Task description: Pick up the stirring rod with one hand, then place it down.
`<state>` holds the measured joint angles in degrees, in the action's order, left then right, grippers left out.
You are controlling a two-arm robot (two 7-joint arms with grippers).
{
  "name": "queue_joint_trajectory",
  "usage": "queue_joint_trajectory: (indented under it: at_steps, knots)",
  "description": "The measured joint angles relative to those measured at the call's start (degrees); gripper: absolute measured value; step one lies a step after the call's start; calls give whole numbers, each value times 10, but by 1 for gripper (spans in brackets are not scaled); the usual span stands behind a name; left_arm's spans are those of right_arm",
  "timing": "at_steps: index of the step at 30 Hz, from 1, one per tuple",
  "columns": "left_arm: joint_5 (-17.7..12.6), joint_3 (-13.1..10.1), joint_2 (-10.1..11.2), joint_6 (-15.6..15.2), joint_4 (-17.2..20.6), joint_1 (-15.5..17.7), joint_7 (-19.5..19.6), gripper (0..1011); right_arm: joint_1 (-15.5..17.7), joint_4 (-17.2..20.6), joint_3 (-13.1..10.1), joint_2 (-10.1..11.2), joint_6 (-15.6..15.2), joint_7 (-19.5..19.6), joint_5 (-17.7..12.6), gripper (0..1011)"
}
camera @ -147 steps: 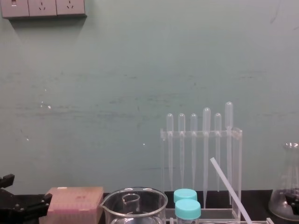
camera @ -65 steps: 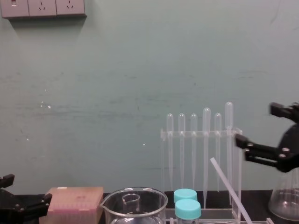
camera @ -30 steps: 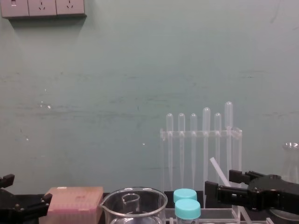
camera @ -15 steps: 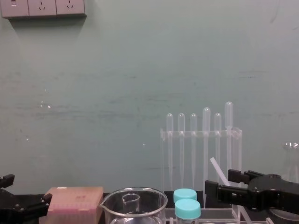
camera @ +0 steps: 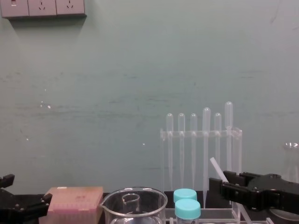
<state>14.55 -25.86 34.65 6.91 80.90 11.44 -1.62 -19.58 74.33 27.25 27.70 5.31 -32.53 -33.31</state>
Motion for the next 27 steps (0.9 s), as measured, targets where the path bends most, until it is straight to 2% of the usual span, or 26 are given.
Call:
queue_joint_trajectory:
  at_steps: [4, 5, 6, 15, 27]
  knots:
    - [0, 0, 0, 0, 0, 0, 0, 1000, 0, 0, 0, 0, 0, 0, 0, 437]
    - [0, 0, 0, 0, 0, 0, 0, 1000, 0, 0, 0, 0, 0, 0, 0, 377]
    - [0, 0, 0, 0, 0, 0, 0, 1000, 0, 0, 0, 0, 0, 0, 0, 377]
    - [0, 0, 0, 0, 0, 0, 0, 1000, 0, 0, 0, 0, 1, 1, 0, 80]
    - [0, 0, 0, 0, 0, 0, 0, 1000, 0, 0, 0, 0, 1, 1, 0, 67]
